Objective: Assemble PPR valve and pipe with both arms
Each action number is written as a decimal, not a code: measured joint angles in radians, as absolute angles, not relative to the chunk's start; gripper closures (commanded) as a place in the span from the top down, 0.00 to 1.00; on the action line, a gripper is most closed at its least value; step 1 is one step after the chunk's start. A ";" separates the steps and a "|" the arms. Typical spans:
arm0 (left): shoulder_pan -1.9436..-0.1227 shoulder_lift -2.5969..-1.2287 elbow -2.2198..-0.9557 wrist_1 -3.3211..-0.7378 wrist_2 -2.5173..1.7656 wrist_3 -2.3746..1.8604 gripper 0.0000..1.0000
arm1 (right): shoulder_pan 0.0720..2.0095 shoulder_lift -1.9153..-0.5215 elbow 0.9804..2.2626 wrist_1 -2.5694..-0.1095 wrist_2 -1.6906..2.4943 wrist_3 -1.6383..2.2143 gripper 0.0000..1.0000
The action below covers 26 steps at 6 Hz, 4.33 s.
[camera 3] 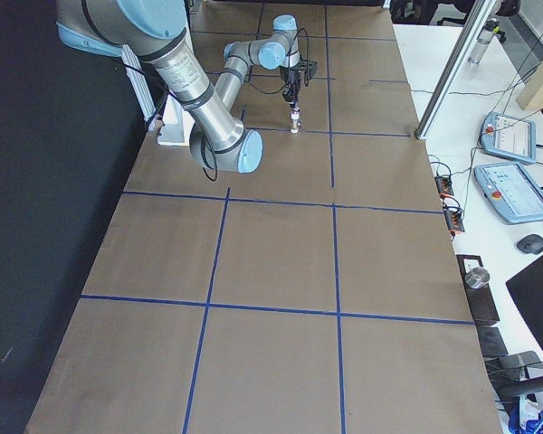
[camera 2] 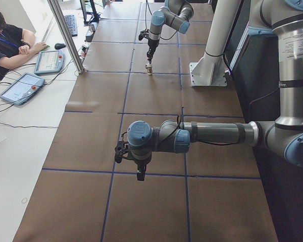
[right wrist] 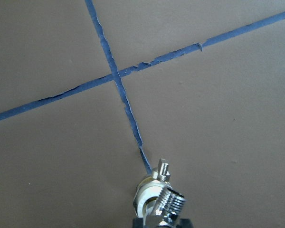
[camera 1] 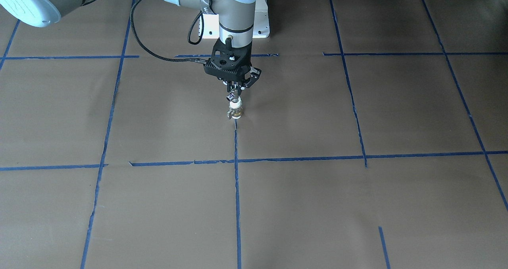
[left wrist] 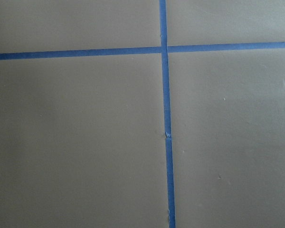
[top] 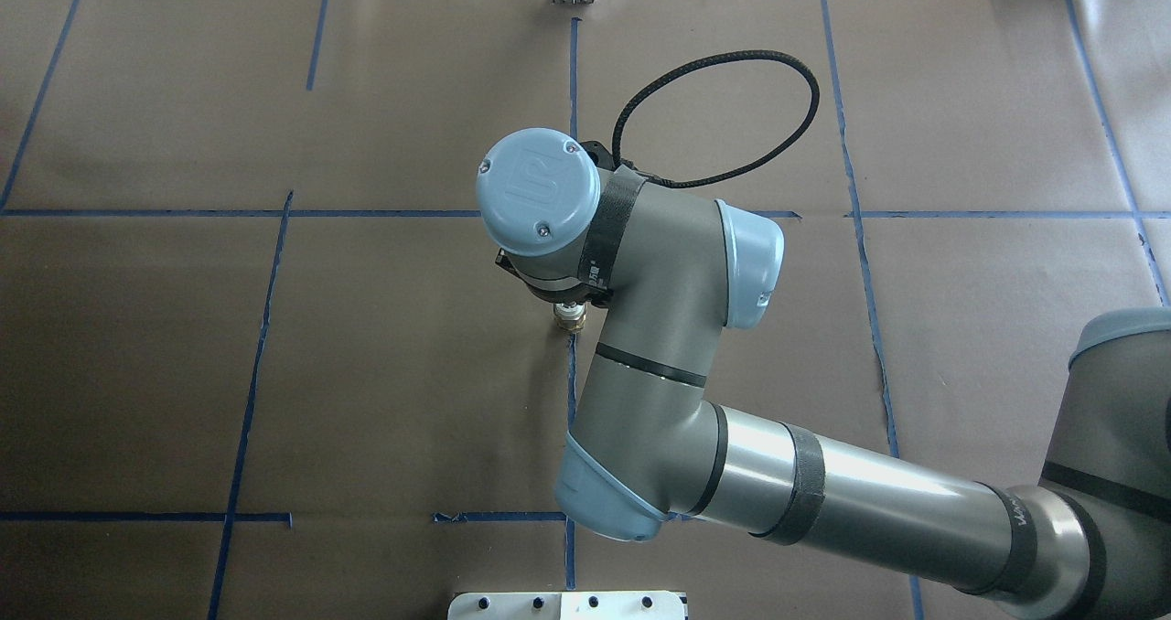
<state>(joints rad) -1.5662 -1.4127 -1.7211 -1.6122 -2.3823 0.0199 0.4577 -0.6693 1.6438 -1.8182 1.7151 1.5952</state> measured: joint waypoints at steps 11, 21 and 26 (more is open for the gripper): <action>-1.566 -1.416 -1.717 -1.610 -2.381 0.020 1.00 | 0.569 -0.693 1.643 -1.818 1.867 1.399 1.00; -1.567 -1.335 -1.733 -1.608 -2.370 0.035 1.00 | 1.437 -1.435 1.655 -1.811 2.299 -0.203 1.00; -1.567 -1.304 -1.757 -1.605 -2.370 0.035 1.00 | 1.566 -1.692 1.659 -1.632 2.312 -0.333 1.00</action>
<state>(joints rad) -1.5675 -1.3042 -1.7569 -1.6054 -2.3700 0.0353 1.5657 -1.6919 1.6593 -1.6325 2.3124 -0.3334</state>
